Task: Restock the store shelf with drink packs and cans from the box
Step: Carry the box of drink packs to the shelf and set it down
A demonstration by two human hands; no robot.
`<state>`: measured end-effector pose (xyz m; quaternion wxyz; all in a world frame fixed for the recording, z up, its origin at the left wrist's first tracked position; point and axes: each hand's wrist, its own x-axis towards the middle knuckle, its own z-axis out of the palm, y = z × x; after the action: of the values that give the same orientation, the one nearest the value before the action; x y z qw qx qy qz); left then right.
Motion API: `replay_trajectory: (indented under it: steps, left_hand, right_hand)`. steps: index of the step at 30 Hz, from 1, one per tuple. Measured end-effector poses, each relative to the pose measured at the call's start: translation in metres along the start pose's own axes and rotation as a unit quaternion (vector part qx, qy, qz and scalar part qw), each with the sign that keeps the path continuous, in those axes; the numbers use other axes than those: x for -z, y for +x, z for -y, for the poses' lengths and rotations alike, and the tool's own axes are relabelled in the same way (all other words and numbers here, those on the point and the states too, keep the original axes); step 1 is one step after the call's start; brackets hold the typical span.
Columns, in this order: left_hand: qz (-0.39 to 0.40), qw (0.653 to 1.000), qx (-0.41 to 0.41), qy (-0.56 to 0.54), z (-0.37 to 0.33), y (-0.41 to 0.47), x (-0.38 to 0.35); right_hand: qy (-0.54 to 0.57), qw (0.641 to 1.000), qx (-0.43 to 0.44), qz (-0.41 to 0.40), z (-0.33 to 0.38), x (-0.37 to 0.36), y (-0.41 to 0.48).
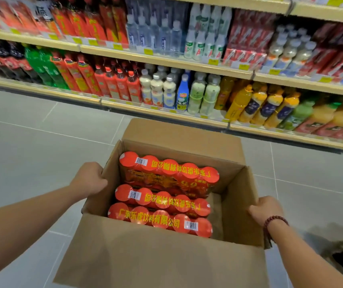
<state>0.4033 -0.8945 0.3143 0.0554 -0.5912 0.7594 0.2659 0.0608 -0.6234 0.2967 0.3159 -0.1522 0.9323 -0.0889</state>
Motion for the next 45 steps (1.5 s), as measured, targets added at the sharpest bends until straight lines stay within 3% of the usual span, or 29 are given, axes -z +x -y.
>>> replay_trajectory:
  steps: [9, 17, 24, 34, 45]
  left_hand:
    - [-0.023, 0.995, 0.086, -0.037, 0.037, 0.119, 0.067]
    - [-0.029, 0.992, 0.112, -0.044, 0.060, 0.254, 0.115]
    - [-0.014, 0.996, 0.085, -0.004, 0.102, 0.394, 0.122]
    - [-0.014, 0.997, 0.077, -0.005, 0.137, 0.530, 0.064]
    - [0.023, 0.999, 0.015, -0.030, 0.163, 0.624, -0.043]
  right_hand:
    - [-0.020, 0.998, 0.057, 0.027, 0.183, -0.017, 0.099]
    - [-0.011, 0.998, 0.054, 0.044, 0.316, -0.044, 0.171]
    - [-0.015, 0.999, 0.029, 0.030, 0.405, -0.093, 0.228]
    - [0.020, 1.000, 0.011, 0.017, 0.455, -0.174, 0.319]
    - [0.020, 0.999, -0.028, -0.017, 0.442, -0.259, 0.396]
